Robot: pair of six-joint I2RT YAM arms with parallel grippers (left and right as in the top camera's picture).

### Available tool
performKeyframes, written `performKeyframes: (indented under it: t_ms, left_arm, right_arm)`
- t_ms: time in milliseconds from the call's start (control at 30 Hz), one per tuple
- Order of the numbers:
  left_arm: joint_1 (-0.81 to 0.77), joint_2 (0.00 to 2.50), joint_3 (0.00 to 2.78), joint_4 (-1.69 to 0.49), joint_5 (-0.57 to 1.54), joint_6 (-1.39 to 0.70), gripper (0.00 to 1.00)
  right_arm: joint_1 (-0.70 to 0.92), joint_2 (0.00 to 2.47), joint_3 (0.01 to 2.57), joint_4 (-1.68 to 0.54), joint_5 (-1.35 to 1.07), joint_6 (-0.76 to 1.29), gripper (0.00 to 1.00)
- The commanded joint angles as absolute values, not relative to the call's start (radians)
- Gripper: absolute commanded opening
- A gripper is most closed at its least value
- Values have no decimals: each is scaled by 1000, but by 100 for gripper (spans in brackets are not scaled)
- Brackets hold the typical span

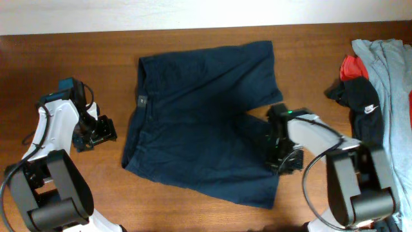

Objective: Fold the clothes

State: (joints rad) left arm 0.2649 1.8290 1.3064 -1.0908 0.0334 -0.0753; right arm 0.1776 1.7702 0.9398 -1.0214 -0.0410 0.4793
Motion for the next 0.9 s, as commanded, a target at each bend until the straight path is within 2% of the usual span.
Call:
performKeyframes:
  t_ms: [0, 33, 133, 300, 467, 633, 867]
  left_arm:
    - [270, 1832, 1334, -1099, 213, 67, 54]
    - [270, 1821, 1340, -1107, 242, 95, 53]
    - [270, 1738, 1352, -1146, 242, 100, 50]
    - [270, 1544, 1340, -1171, 237, 77, 50]
    - [270, 1406, 1214, -1157, 237, 29, 66]
    - [270, 1429, 1006, -1014, 258, -67, 75]
    - [269, 1551, 886, -802, 300, -105, 75]
  right_arm:
    - [73, 1759, 955, -995, -126, 369, 59]
    - [46, 1734, 962, -995, -192, 340, 66]
    - [-22, 1630, 970, -994, -337, 293, 75]
    - [-86, 1425, 970, -1024, -450, 292, 86]
    - [-84, 1283, 969, -1137, -452, 292, 100]
    - [-84, 1282, 948, -1193, -453, 291, 99]
    - [-64, 1282, 900, -1190, -453, 235, 99]
